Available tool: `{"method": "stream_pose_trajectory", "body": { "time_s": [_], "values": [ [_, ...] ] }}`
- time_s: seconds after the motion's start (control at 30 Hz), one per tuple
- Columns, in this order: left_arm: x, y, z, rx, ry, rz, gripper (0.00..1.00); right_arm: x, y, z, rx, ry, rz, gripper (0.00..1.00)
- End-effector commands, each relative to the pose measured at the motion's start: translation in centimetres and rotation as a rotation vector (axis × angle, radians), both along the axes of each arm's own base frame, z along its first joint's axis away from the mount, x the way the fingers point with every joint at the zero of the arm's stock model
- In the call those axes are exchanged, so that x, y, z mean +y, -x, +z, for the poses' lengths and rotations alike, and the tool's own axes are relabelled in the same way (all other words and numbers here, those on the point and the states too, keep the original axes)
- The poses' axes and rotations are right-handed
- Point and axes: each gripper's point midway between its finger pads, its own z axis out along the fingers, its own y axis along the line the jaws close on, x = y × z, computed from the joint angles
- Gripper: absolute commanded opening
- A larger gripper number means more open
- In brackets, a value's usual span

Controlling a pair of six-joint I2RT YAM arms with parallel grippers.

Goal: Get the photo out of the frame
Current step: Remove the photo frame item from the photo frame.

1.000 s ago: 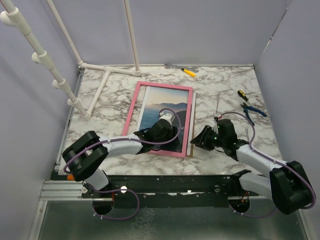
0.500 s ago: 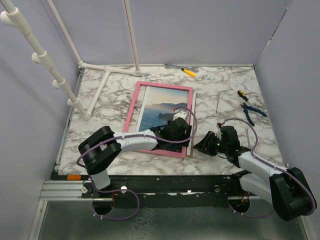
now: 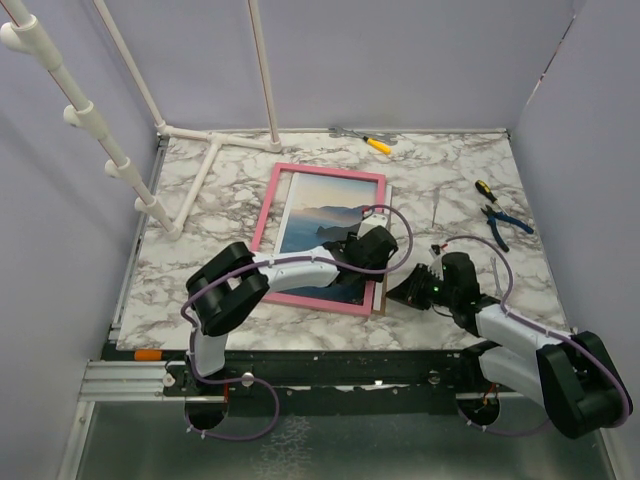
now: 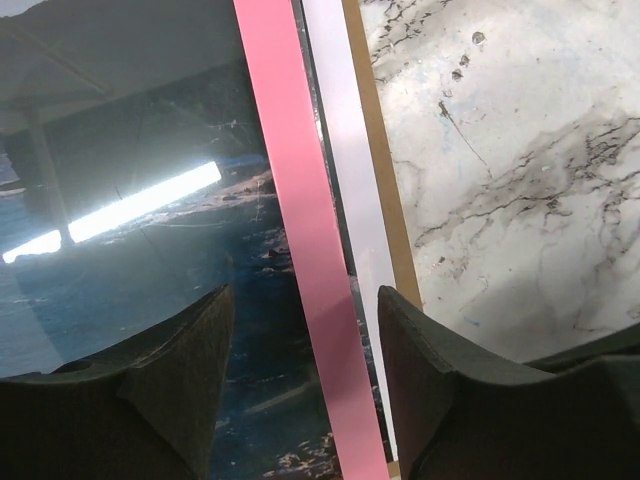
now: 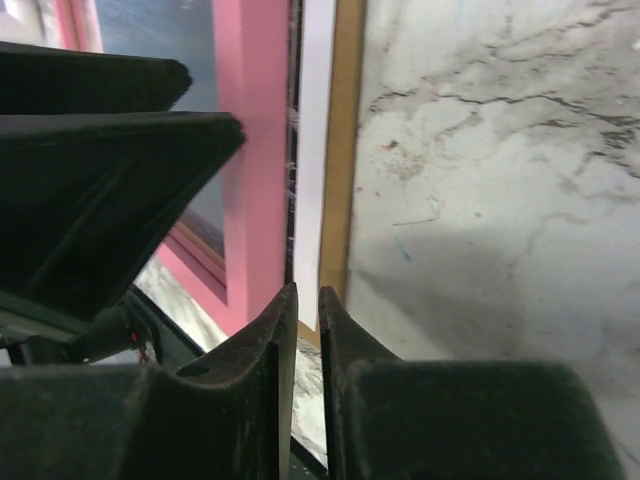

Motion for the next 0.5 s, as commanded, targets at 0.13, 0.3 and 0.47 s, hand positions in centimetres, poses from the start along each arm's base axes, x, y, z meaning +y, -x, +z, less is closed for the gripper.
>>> {"method": "stream_pose_trajectory", "body": {
  "time_s": [0.13,0.3,0.47],
  "values": [
    [0.0,-1.1,-1.2,-0.015,-0.103,0.008,0.6,1.5,-0.3,2.5,-0.134,-0.105,0.082,0.02],
    [0.0,-1.8,-1.5,-0.028,-0.152,0.014,0.59,1.8,-0.3,1.8,-0.129,-0.124,0.092,0.01],
    [0.2,-2.2,-1.9,-0.03,-0.197,0.024,0.57,2.4,-0.4,1.4,-0.124,-0.158,0.116,0.01]
  ]
}}
